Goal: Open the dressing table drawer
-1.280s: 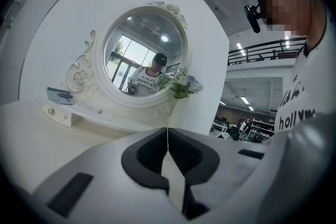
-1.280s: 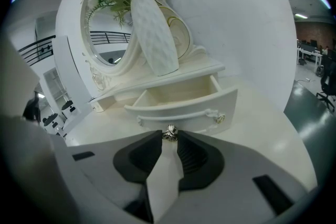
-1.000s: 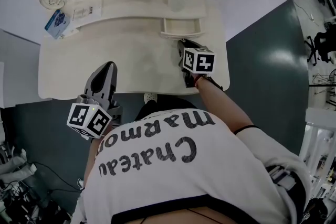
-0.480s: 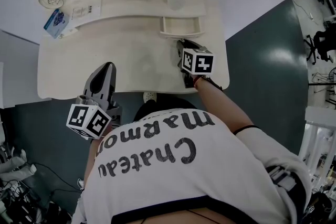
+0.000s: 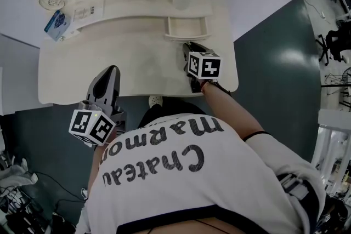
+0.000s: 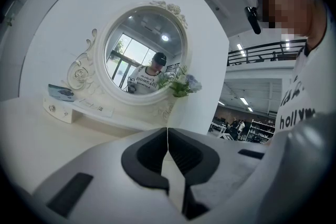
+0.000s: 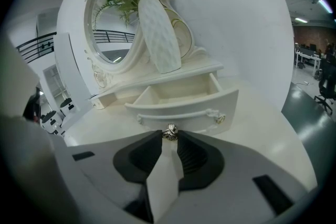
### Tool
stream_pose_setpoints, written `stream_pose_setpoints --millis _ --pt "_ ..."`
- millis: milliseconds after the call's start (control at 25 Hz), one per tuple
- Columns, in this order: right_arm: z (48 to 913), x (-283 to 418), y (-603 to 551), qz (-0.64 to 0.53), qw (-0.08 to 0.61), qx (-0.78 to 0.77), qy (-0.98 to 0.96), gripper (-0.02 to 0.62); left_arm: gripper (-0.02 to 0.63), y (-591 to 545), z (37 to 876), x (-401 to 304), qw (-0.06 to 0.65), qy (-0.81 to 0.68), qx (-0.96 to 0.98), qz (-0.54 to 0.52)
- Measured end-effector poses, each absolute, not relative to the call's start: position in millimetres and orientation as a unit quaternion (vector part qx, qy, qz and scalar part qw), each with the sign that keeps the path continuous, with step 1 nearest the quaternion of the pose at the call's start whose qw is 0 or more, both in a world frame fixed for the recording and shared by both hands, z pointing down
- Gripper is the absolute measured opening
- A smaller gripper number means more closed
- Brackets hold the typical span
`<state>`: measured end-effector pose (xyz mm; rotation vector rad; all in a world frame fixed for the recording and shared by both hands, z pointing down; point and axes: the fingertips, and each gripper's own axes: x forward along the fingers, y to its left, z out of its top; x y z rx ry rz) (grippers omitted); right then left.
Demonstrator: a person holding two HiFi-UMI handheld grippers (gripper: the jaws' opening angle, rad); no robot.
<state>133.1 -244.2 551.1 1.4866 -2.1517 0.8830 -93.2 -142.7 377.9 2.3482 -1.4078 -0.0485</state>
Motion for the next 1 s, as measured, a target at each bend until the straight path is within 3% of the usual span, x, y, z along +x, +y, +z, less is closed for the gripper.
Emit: stream_pose_setpoints --millis 1000 --pt "549.8 133.4 -231.1 0.317 0.193 0.535 -0.759 0.104 0.023 -146.3 359.8 -102.7 0.181 -0.509 0.841 -0.024"
